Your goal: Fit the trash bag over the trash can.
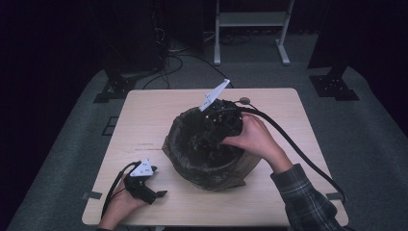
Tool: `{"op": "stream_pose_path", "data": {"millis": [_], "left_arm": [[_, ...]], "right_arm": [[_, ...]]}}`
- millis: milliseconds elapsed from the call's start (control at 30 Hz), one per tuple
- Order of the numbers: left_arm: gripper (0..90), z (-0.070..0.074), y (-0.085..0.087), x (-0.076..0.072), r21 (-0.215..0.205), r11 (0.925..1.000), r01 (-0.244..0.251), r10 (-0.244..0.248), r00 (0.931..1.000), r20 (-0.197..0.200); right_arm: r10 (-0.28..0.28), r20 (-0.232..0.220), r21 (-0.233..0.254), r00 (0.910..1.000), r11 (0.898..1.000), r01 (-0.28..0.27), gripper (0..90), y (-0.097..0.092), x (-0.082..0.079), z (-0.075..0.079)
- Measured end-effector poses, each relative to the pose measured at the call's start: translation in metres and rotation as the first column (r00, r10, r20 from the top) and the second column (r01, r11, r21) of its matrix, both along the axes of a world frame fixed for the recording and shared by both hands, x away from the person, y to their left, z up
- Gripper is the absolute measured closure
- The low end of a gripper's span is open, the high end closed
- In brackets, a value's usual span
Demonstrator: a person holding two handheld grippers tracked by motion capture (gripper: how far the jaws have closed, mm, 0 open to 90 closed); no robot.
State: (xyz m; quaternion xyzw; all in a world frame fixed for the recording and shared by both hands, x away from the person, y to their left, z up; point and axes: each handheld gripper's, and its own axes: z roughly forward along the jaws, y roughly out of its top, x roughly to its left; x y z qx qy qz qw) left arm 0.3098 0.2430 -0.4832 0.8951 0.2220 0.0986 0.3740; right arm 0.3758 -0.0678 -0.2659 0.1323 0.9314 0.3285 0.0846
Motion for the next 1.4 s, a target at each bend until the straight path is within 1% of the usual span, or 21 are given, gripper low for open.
{"op": "stream_pose_path", "data": {"millis": [33, 67, 133, 167, 233, 300, 367, 567, 600, 700, 800, 933, 1033, 1067, 1167, 1200, 1233, 1267, 1300, 1333, 1400], "left_arm": [[0.0, 0.000, 0.000, 0.000, 0.001, 1.0000, 0.000, 0.000, 1.0000, 0.000], [0.0, 0.000, 0.000, 0.000, 0.000, 1.0000, 0.000, 0.000, 1.0000, 0.000], [0.0, 0.000, 0.000, 0.000, 0.001, 1.0000, 0.000, 0.000, 1.0000, 0.001], [0.0, 0.000, 0.000, 0.000, 0.001, 1.0000, -0.001, 0.001, 1.0000, 0.001], [0.0, 0.000, 0.000, 0.000, 0.001, 1.0000, 0.000, 0.000, 1.0000, 0.000], [0.0, 0.000, 0.000, 0.000, 0.001, 1.0000, 0.000, 0.000, 1.0000, 0.001], [0.0, 0.000, 0.000, 0.000, 0.001, 1.0000, 0.000, 0.000, 1.0000, 0.001], [0.0, 0.000, 0.000, 0.000, 0.001, 1.0000, 0.000, 0.000, 1.0000, 0.001], [0.0, 0.000, 0.000, 0.000, 0.001, 1.0000, 0.000, 0.000, 1.0000, 0.001], [0.0, 0.000, 0.000, 0.000, 0.001, 1.0000, 0.000, 0.000, 1.0000, 0.001], [0.0, 0.000, 0.000, 0.000, 0.001, 1.0000, 0.000, 0.000, 1.0000, 0.001], [0.0, 0.000, 0.000, 0.000, 0.001, 1.0000, 0.000, 0.000, 1.0000, 0.001], [0.0, 0.000, 0.000, 0.000, 0.001, 1.0000, 0.000, 0.000, 1.0000, 0.001], [0.0, 0.000, 0.000, 0.000, 0.001, 1.0000, 0.000, 0.000, 1.0000, 0.001], [0.0, 0.000, 0.000, 0.000, 0.003, 1.0000, 0.000, 0.000, 1.0000, 0.000], [0.0, 0.000, 0.000, 0.000, 0.002, 1.0000, 0.000, 0.000, 1.0000, 0.000], [0.0, 0.000, 0.000, 0.000, 0.002, 1.0000, 0.000, 0.000, 1.0000, 0.000], [0.0, 0.000, 0.000, 0.000, 0.002, 1.0000, 0.000, 0.000, 1.0000, 0.000], [0.0, 0.000, 0.000, 0.000, 0.002, 1.0000, 0.000, 0.000, 1.0000, 0.000], [0.0, 0.000, 0.000, 0.000, 0.002, 1.0000, 0.000, 0.000, 1.0000, 0.000], [0.0, 0.000, 0.000, 0.000, 0.002, 1.0000, 0.000, 0.000, 1.0000, 0.000]], "right_arm": [[-0.004, 0.010, 0.023, 0.9999, 1.000, 0.004, 9.7, -0.005, -0.002, 0.001], [-0.008, 0.002, 0.038, 1.0000, 0.999, 0.008, 9.7, -0.013, -0.003, 0.003], [-0.022, 0.026, 0.049, 0.9994, 0.999, 0.021, 9.7, -0.020, -0.007, 0.004], [-0.022, 0.022, 0.074, 0.9995, 0.997, 0.020, 9.7, -0.026, -0.009, 0.005], [-0.030, 0.017, 0.078, 0.9994, 0.997, 0.028, 9.8, -0.029, -0.010, 0.006], [-0.037, 0.043, 0.105, 0.9984, 0.994, 0.033, 9.7, -0.037, -0.014, 0.007], [-0.038, 0.036, 0.135, 0.9986, 0.990, 0.033, 9.7, -0.046, -0.017, 0.008], [-0.064, 0.071, 0.182, 0.9955, 0.982, 0.050, 9.8, -0.070, -0.029, 0.007], [-0.073, 0.069, 0.197, 0.9950, 0.979, 0.058, 9.7, -0.079, -0.033, 0.006], [-0.079, 0.078, 0.213, 0.9938, 0.975, 0.061, 9.7, -0.086, -0.038, 0.004], [-0.090, 0.069, 0.236, 0.9935, 0.969, 0.072, 9.8, -0.101, -0.047, -0.003], [-0.101, 0.060, 0.247, 0.9931, 0.965, 0.083, 9.8, -0.109, -0.052, -0.011], [-0.113, 0.048, 0.266, 0.9924, 0.959, 0.097, 9.7, -0.118, -0.057, -0.023], [-0.126, 0.044, 0.280, 0.9910, 0.954, 0.109, 9.7, -0.124, -0.061, -0.030], [-0.132, 0.037, 0.296, 0.9906, 0.948, 0.115, 9.8, -0.129, -0.064, -0.037], [-0.137, 0.035, 0.313, 0.9900, 0.942, 0.119, 9.8, -0.133, -0.066, -0.044], [-0.137, 0.035, 0.313, 0.9900, 0.942, 0.119, 9.8, -0.133, -0.066, -0.044], [-0.143, 0.037, 0.320, 0.9891, 0.939, 0.124, 9.8, -0.137, -0.069, -0.052], [-0.143, 0.037, 0.320, 0.9891, 0.939, 0.124, 9.8, -0.137, -0.069, -0.052], [-0.149, 0.042, 0.334, 0.9880, 0.934, 0.127, 9.8, -0.140, -0.073, -0.061], [-0.151, 0.042, 0.339, 0.9876, 0.932, 0.128, 9.8, -0.142, -0.074, -0.065]]}}
